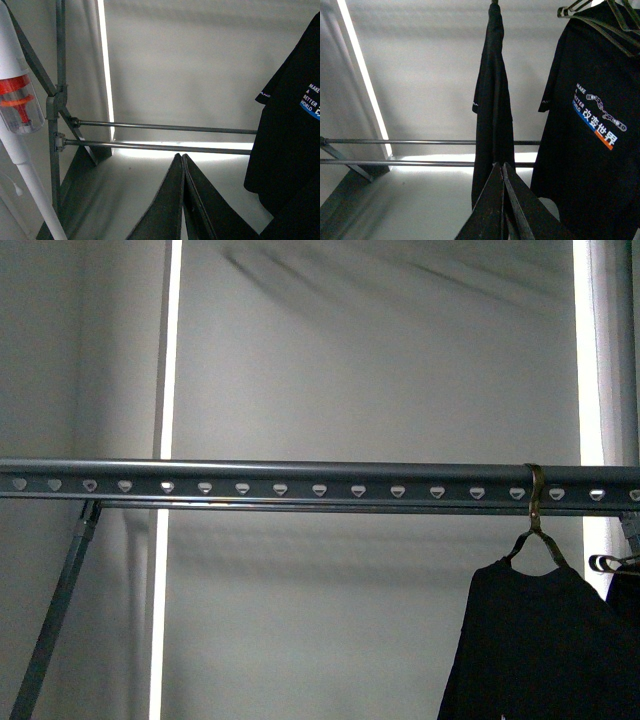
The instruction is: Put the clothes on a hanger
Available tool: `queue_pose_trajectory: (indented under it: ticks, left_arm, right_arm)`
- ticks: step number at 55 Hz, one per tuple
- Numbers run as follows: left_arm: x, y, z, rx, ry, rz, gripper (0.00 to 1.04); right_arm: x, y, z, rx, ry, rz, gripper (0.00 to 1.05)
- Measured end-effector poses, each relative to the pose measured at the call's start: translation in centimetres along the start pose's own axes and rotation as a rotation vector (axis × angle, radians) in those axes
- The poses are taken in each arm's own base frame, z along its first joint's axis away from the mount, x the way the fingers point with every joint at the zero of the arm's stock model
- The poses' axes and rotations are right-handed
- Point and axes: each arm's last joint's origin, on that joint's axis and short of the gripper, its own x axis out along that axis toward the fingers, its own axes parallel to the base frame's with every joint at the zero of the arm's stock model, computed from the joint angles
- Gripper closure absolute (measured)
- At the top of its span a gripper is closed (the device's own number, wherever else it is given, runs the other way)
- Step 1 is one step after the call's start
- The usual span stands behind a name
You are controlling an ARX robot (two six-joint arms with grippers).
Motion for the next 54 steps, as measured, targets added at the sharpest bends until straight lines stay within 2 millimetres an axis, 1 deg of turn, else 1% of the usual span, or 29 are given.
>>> queue_pose_trajectory:
  ticks: [4, 13, 15, 16, 18, 21, 24, 25, 31, 34, 36, 42, 44, 45, 47, 51, 54]
  left_arm:
    - [0.0, 0.0, 0.0, 0.0, 0.0, 0.0, 1.01]
    - [0.0, 0.0, 0.0, 0.0, 0.0, 0.0, 1.01]
    - [0.0, 0.0, 0.0, 0.0, 0.0, 0.0, 0.98]
    - [0.0, 0.0, 0.0, 0.0, 0.0, 0.0, 0.94]
    - [0.0, 0.0, 0.0, 0.0, 0.0, 0.0, 0.89]
    - [0.0, 0.0, -0.01, 0.0, 0.0, 0.0, 0.77]
    - [0.0, 0.0, -0.01, 0.0, 0.0, 0.0, 0.66]
    - [0.0, 0.0, -0.01, 0.0, 0.0, 0.0, 0.64]
    - [0.0, 0.0, -0.01, 0.0, 0.0, 0.0, 0.42]
    - [0.0, 0.0, -0.01, 0.0, 0.0, 0.0, 0.35]
    - [0.0, 0.0, -0.01, 0.0, 0.0, 0.0, 0.28]
    - [0.0, 0.0, -0.01, 0.0, 0.0, 0.0, 0.12]
    - [0.0, 0.0, -0.01, 0.0, 0.0, 0.0, 0.05]
    - [0.0, 0.0, -0.01, 0.0, 0.0, 0.0, 0.05]
    - [0.0, 0.0, -0.01, 0.0, 0.0, 0.0, 0.07]
    - [0.0, 0.0, -0.01, 0.0, 0.0, 0.0, 0.07]
    - [0.0, 0.0, -0.01, 0.0, 0.0, 0.0, 0.07]
  right_arm:
    - [0.04, 0.0, -0.72, 0.0, 0.009, 0.0, 1.02]
    - [0.04, 0.0, -0.72, 0.0, 0.009, 0.001, 1.02]
    - [0.04, 0.0, -0.72, 0.0, 0.008, 0.0, 1.02]
    - [0.04, 0.0, -0.72, -0.002, 0.008, 0.0, 1.01]
    - [0.04, 0.0, -0.72, -0.001, 0.008, 0.001, 0.96]
    - [0.04, 0.0, -0.72, -0.001, 0.008, 0.0, 0.84]
    - [0.04, 0.0, -0.72, -0.001, 0.008, 0.0, 0.73]
    - [0.04, 0.0, -0.72, -0.001, 0.008, 0.0, 0.71]
    - [0.04, 0.0, -0.72, -0.001, 0.008, 0.001, 0.5]
    - [0.04, 0.0, -0.72, -0.001, 0.008, 0.0, 0.43]
    - [0.04, 0.0, -0.72, -0.001, 0.008, 0.0, 0.36]
    - [0.04, 0.0, -0.72, -0.001, 0.008, 0.0, 0.2]
    - [0.04, 0.0, -0.72, -0.001, 0.008, 0.0, 0.13]
    - [0.04, 0.0, -0.72, -0.001, 0.008, 0.0, 0.08]
    - [0.04, 0.0, -0.72, 0.0, 0.008, 0.0, 0.05]
    - [0.04, 0.0, -0.72, -0.001, 0.008, 0.0, 0.08]
    - [0.04, 0.0, -0.72, -0.001, 0.008, 0.001, 0.08]
